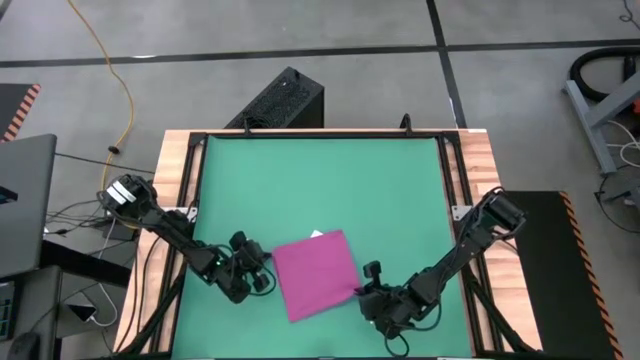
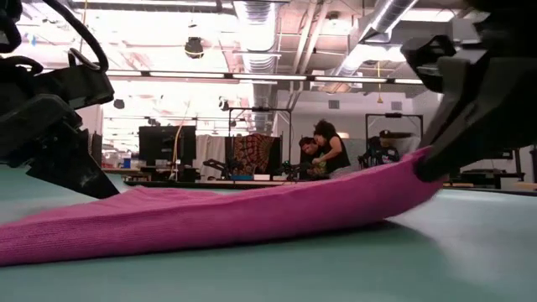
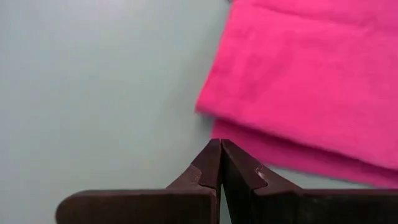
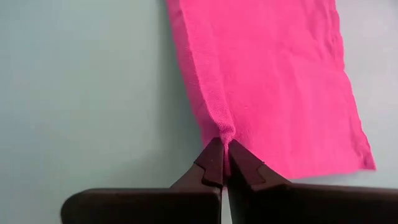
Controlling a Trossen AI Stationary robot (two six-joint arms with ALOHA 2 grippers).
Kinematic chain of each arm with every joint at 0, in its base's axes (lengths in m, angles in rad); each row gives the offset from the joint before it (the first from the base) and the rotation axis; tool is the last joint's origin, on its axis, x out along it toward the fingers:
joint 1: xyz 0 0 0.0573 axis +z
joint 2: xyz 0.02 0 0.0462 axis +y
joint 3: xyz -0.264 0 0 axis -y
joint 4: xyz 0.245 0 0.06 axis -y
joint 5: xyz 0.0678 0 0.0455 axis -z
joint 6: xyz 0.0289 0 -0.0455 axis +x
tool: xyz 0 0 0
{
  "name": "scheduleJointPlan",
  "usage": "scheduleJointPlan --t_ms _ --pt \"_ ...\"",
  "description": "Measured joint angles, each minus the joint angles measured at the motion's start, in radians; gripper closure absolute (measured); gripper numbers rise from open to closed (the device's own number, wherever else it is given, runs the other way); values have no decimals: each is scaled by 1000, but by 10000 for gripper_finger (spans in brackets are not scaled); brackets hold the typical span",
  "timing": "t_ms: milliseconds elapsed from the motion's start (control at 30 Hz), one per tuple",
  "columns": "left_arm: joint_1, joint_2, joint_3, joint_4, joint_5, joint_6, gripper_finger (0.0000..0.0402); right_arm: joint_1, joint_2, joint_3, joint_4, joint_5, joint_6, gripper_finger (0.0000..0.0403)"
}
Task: Roll towel
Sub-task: Roll the violet towel
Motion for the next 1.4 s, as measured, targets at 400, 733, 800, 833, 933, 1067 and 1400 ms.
scheduleJointPlan --t_ms 400,733,800,833,933,1067,1400 --pt "-14 -2 0 213 -54 157 401 9 1 0 0 -23 3 380" --pt "2 117 -1 291 -34 148 401 0 1 0 -1 -23 4 379" --pt "3 130 0 304 -44 148 401 0 1 0 -1 -23 4 379" --pt "3 130 0 301 -46 147 401 0 1 0 -1 -23 4 379" --pt "3 130 0 291 -45 147 401 0 1 0 -1 -23 4 379" --pt "1 128 0 269 -35 138 401 0 2 0 -2 -23 4 377" --pt "23 128 0 216 -29 92 401 1 2 0 -9 -53 63 303"
